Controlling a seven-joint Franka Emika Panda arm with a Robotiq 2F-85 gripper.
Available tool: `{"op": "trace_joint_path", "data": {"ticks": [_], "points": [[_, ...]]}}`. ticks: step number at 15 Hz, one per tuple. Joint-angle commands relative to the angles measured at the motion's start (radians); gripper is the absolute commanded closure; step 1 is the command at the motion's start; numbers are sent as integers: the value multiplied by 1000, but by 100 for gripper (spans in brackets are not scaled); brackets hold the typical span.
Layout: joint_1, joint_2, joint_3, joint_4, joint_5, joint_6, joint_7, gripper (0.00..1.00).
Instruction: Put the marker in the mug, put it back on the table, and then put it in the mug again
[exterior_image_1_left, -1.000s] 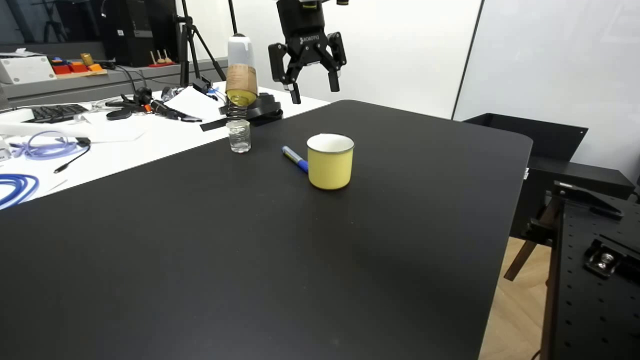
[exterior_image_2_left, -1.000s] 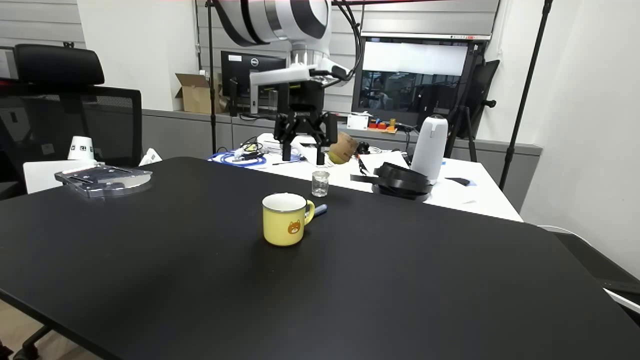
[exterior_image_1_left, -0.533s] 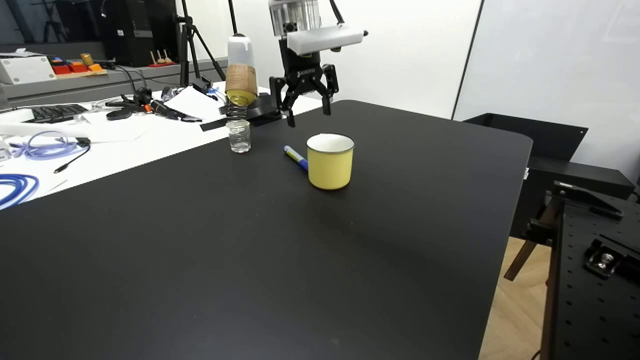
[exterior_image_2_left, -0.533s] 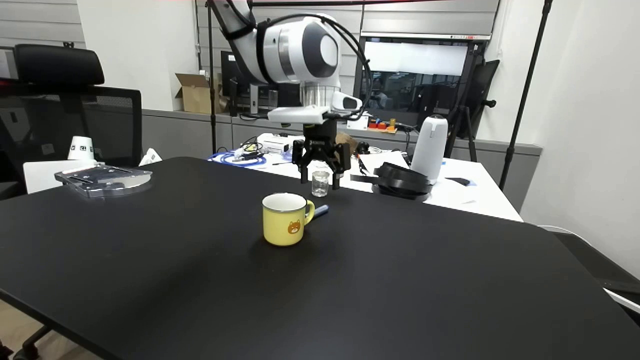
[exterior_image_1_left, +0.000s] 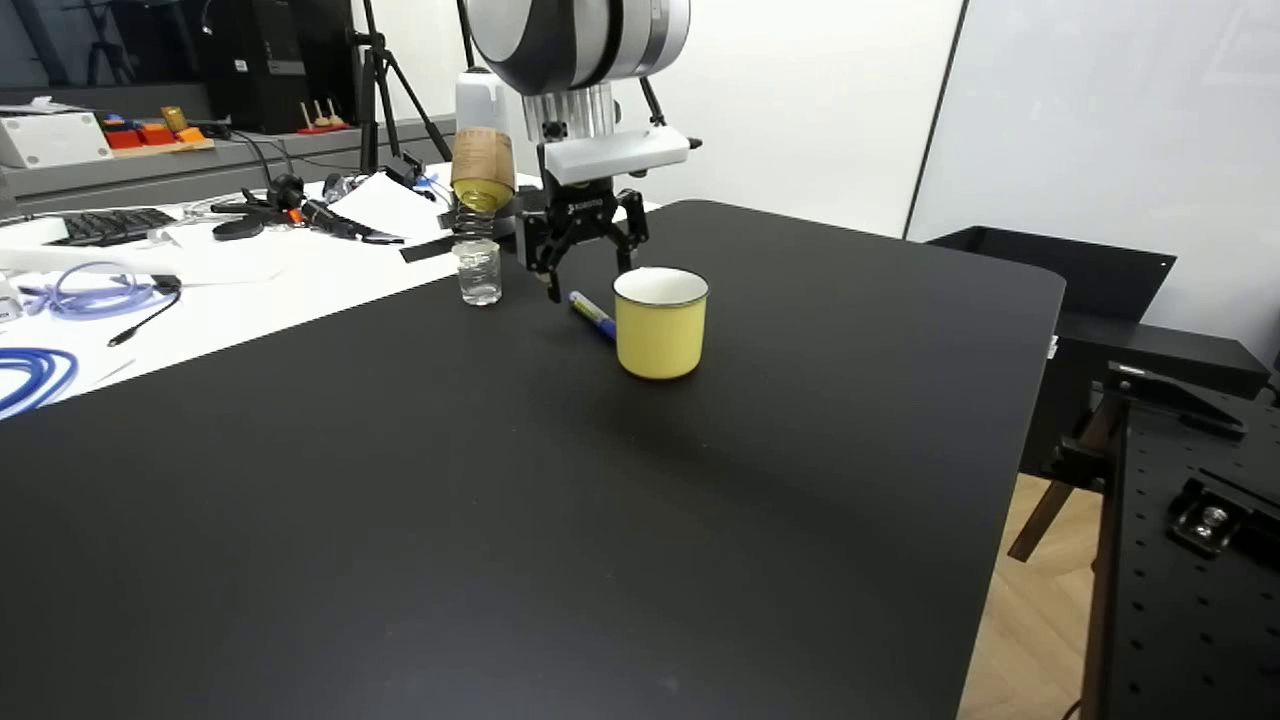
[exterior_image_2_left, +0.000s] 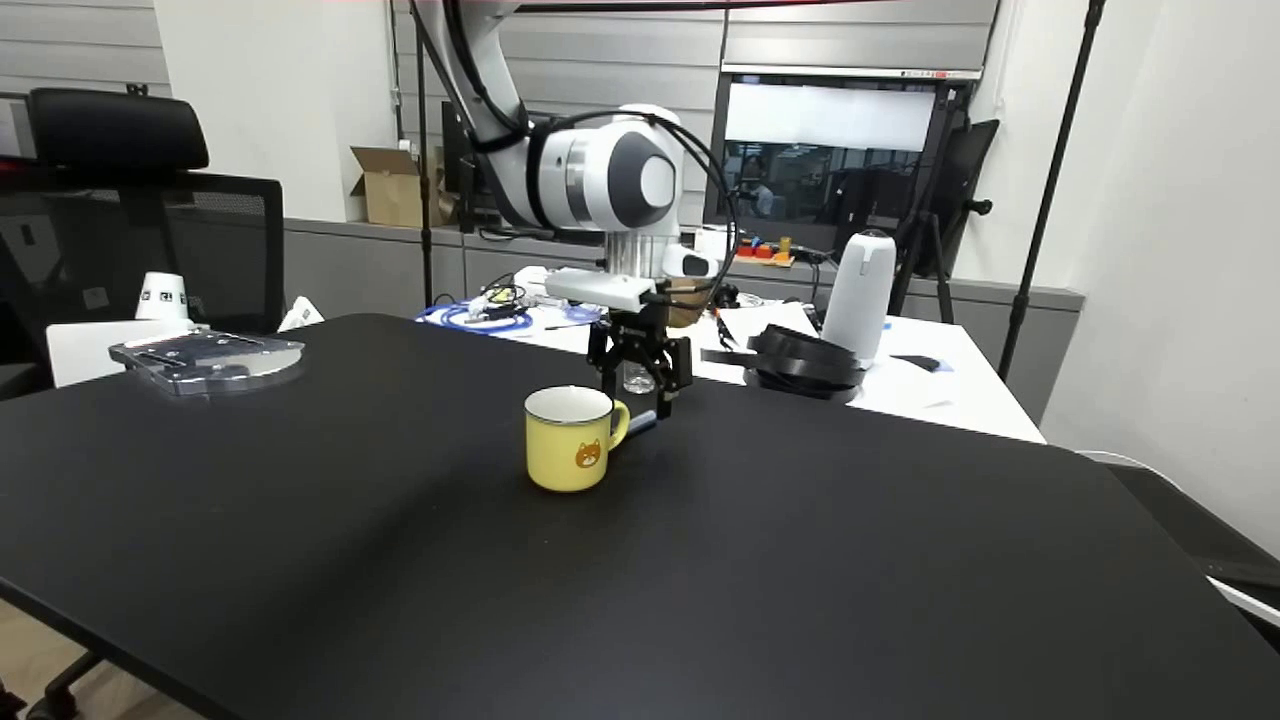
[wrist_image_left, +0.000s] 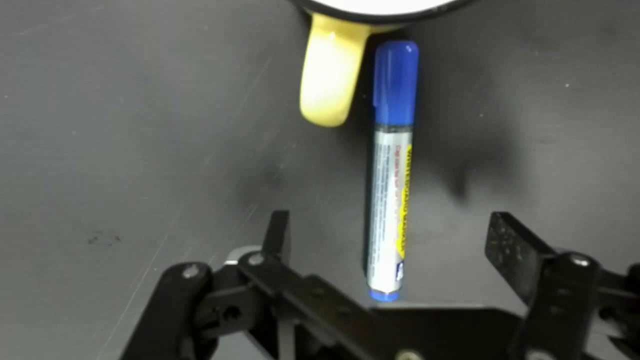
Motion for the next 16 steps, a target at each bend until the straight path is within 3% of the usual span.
{"op": "trace_joint_path", "data": {"ticks": [1, 3, 4, 5, 13, 16], "points": [[19, 64, -18, 92, 16, -22, 36, 0], [22, 82, -21, 112, 17, -29, 44, 0], [21, 89, -20, 119, 22, -29, 48, 25], [23, 95, -23, 125, 21, -27, 54, 25], [16, 111, -29, 151, 40, -38, 71, 83], [15, 100, -31, 151, 42, -52, 72, 99]]}}
